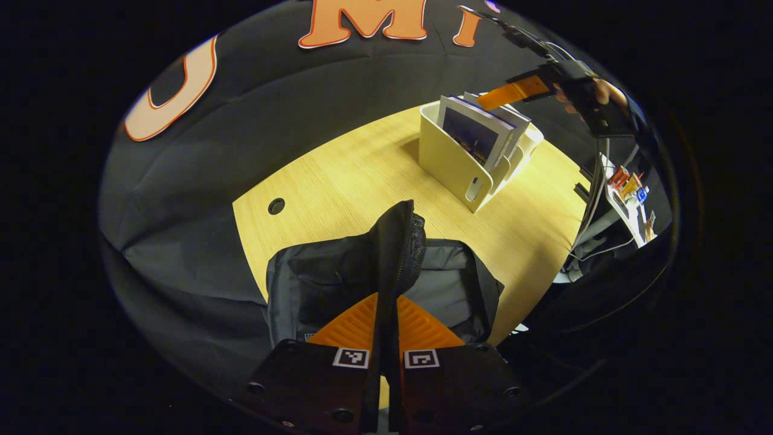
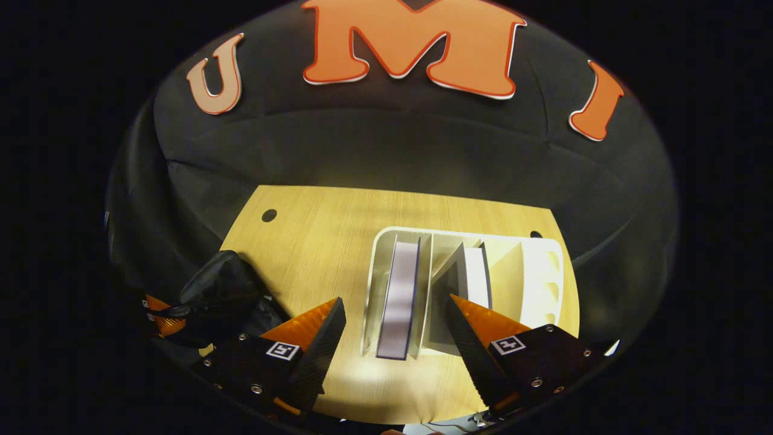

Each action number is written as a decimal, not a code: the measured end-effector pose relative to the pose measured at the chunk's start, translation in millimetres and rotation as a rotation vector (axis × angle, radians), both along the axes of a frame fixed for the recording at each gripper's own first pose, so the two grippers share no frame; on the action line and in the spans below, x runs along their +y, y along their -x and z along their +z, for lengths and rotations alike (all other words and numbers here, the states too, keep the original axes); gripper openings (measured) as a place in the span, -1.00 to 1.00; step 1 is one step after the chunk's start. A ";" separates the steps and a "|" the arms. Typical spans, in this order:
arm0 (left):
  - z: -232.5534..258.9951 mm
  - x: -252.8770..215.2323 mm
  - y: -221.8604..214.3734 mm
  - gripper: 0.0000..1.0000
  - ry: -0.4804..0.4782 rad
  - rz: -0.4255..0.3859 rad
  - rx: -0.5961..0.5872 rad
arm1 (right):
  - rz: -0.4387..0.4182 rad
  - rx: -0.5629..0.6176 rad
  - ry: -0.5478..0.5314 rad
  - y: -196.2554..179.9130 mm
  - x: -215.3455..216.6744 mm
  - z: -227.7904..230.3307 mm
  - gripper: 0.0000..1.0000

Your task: Open the schoolbag, grab two books from the bookshelf and put them into the schoolbag.

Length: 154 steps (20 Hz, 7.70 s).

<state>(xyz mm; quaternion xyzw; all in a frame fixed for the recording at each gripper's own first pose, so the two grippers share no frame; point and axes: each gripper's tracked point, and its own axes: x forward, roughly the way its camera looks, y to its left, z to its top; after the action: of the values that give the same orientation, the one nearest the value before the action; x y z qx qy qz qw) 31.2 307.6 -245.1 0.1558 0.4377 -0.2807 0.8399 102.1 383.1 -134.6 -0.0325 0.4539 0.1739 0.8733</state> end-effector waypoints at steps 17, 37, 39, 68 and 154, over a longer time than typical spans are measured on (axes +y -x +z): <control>-5.9 9.7 -10.9 -0.85 0.012 -0.052 0.021 | -0.117 0.344 0.141 -29.0 4.5 -71.9 -0.26; -30.2 -9.0 -10.8 -0.85 -0.025 -0.086 0.060 | -0.109 0.250 -0.066 137.4 -60.8 38.1 -0.39; -29.5 -10.3 -12.2 -0.85 -0.031 -0.085 0.059 | -0.115 0.245 -0.117 152.1 -57.4 42.4 -0.39; -9.4 -21.1 -3.0 -0.86 0.022 0.005 0.023 | -0.206 0.467 -0.942 212.1 194.2 -119.1 -0.43; -22.6 -71.2 -2.5 -0.93 -0.060 0.325 0.136 | 0.108 0.390 0.059 -52.7 -74.6 -109.3 -0.22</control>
<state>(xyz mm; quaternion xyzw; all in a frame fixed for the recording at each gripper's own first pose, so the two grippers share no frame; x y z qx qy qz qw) 33.7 236.4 -267.7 0.0884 0.5212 -0.1379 0.8376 154.8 308.4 -243.8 -0.0482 0.6171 0.2101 0.7568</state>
